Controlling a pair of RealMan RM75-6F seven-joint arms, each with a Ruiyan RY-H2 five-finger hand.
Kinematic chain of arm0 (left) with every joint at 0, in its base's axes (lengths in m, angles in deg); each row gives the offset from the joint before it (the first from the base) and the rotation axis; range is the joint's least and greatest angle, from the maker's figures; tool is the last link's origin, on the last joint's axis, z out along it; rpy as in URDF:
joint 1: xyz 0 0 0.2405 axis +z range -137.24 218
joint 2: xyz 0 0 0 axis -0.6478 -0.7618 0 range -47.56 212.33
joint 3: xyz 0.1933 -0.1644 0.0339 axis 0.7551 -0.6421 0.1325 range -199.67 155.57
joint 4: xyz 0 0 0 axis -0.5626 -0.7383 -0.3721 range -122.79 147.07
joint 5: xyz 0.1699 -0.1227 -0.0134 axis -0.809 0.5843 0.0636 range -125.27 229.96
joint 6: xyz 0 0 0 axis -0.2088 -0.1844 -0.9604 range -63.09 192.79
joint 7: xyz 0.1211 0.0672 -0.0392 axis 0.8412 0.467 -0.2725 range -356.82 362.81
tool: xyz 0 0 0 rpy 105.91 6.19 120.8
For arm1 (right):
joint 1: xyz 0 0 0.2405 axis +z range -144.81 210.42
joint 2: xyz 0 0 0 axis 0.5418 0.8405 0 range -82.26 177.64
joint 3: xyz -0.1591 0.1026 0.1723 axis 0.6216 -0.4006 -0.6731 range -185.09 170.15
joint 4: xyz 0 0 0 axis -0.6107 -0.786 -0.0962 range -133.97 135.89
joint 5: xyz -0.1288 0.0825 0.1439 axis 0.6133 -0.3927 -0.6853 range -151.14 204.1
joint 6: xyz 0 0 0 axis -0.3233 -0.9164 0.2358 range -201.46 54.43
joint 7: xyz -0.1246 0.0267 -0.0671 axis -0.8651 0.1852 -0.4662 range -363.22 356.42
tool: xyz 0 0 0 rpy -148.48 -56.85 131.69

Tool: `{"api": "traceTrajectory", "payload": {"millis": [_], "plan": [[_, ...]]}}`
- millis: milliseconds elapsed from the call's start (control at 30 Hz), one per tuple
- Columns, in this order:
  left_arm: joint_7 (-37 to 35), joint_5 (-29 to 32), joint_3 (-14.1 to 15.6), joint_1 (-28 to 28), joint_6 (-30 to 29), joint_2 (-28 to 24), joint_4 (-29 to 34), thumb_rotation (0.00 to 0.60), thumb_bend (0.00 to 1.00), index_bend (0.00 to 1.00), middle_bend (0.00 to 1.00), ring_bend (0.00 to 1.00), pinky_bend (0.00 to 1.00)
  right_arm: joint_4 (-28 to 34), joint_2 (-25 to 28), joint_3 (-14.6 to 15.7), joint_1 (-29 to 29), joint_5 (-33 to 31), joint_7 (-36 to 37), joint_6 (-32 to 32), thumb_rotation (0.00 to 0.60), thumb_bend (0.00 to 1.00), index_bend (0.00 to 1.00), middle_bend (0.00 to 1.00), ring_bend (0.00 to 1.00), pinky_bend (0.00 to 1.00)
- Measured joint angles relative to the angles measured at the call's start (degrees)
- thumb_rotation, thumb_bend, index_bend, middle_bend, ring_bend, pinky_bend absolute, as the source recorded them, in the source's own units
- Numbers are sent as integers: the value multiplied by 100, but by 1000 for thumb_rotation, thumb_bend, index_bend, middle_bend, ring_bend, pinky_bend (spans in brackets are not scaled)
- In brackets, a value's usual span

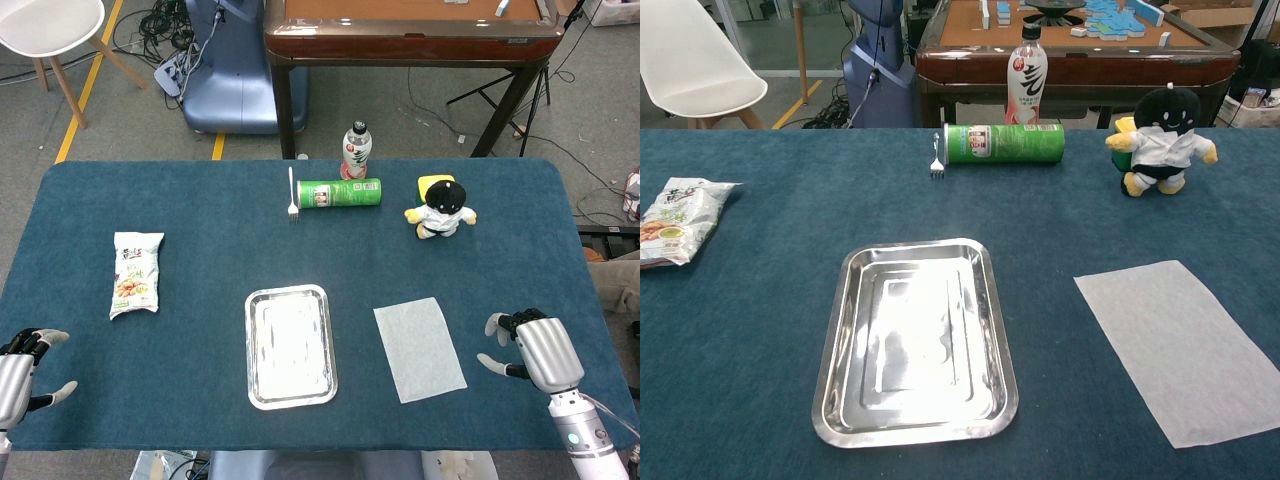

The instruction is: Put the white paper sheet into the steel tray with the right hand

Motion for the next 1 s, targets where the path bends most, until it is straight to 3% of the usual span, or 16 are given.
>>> {"api": "traceTrajectory", "payload": {"millis": [133,267,400,567,633,767,1000], "plan": [[-2,14,0,10,-5,2,-1,600,59,331,326,202,388,-13,1,15,12,5,14,38,600,78,546,667,598,636],[-6,44,-9,12,4,-1,-4,600,59,331,326,202,389,-34,-8,32,51,-6,1,135,600,78,547,671,598,686],[-24,44,-16,28,-34,-10,3,600,59,331,326,202,389,-33,-26,58,67,37,-17,151,600,79,546,697,614,866],[-50,39,-13,24,-15,-20,-7,600,59,331,326,202,389,-37,-93,82,57,137,-61,78,600,78,554,848,757,989],[-70,31,-12,29,-30,-24,-9,600,59,331,326,202,389,-39,-137,101,58,173,-72,74,600,78,561,958,863,1000],[-106,32,-18,43,-56,-40,-8,600,59,331,326,202,389,-24,-186,153,84,181,-109,194,600,78,567,1000,980,1000],[-156,30,-22,46,-59,-55,-13,600,59,331,326,202,389,12,-328,295,175,192,-296,533,600,62,568,1000,1000,1000]]}}
